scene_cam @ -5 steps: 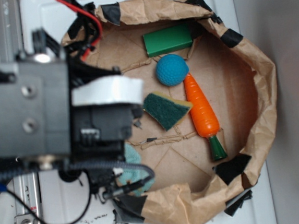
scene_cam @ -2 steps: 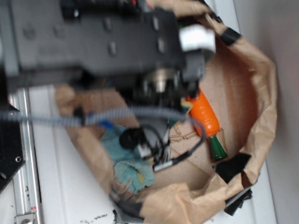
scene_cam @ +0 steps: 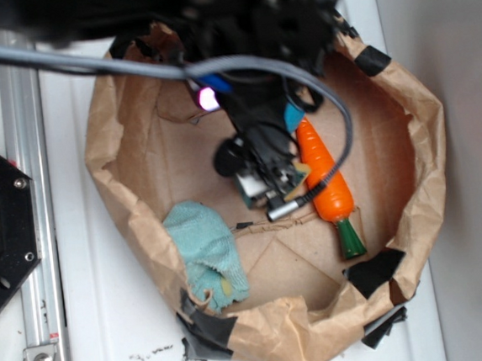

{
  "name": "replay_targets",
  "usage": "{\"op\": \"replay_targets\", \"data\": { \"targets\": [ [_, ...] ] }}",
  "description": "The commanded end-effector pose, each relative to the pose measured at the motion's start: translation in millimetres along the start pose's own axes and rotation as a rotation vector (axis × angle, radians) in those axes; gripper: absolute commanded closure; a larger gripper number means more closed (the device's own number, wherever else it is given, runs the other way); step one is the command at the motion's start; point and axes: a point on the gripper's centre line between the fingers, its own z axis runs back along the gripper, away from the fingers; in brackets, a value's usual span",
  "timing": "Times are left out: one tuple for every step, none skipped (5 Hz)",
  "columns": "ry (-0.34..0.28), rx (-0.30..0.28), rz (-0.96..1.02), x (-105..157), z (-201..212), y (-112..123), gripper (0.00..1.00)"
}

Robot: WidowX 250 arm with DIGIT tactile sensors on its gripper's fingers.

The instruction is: Grab the blue cloth.

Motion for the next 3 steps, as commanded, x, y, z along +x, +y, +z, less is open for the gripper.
{"op": "replay_targets", "data": {
  "targets": [
    [0.047, 0.008, -0.097, -25, -39, -48, 0.0],
    [0.069, 0.006, -0.116, -40, -56, -56, 0.0],
    [0.103, 0.001, -0.122, -44, -76, -59, 0.0]
  ]
}}
